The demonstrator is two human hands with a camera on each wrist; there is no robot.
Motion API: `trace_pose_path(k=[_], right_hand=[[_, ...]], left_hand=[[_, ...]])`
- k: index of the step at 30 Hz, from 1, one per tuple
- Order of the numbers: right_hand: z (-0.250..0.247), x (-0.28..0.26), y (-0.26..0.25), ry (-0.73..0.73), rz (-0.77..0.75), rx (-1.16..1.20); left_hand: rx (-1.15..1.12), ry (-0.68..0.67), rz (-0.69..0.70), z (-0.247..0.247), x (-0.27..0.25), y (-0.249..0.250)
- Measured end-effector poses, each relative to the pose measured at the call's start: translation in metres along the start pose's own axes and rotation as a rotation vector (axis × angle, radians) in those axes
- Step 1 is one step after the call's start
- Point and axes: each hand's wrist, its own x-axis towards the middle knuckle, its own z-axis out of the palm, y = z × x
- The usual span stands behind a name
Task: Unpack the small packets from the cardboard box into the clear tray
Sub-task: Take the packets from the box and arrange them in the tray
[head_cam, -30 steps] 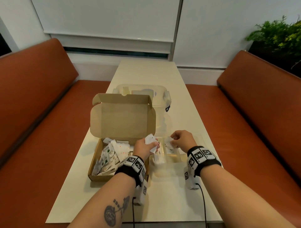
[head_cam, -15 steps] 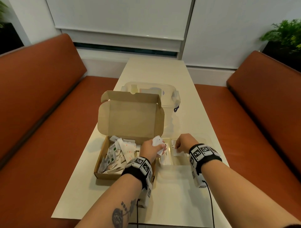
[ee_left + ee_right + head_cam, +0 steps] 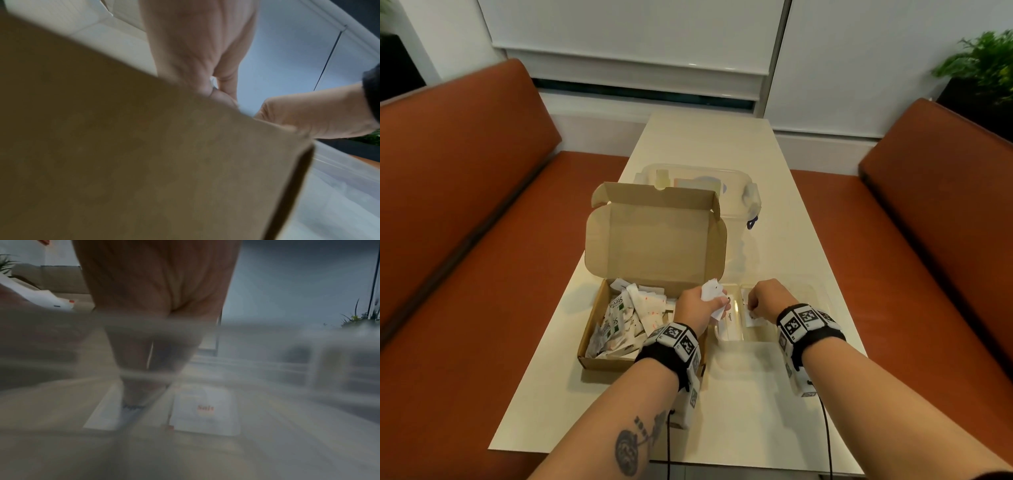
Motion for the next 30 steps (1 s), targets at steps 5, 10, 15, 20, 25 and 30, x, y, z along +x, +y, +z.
trace_pose_path(k=[5, 10, 15, 20, 25, 30], right_hand=[[0.002, 0.0, 0.001, 0.041, 0.002, 0.002], [0.007, -0.001, 0.004, 0.126, -0.013, 0.053], [-0.001, -0.007, -0.005, 0.27, -0.049, 0.336], [-0.002, -0.021, -0.015, 0.149, -0.082, 0.704], [-0.002, -0.028, -0.012, 0.132, -0.072, 0.799], [-0.002, -0.032, -0.008, 0.165, -0.021, 0.877]], left_hand=[[0.019, 0.008, 0.005, 0.001, -0.001, 0.0], [0.062, 0.01, 0.007, 0.0, -0.003, 0.001], [0.09, -0.009, -0.018, 0.0, -0.006, 0.005], [0.081, -0.06, -0.022, 0.001, -0.011, 0.008], [-0.004, -0.13, -0.094, 0.006, -0.014, 0.016], [-0.159, -0.093, -0.161, 0.014, -0.014, 0.024]])
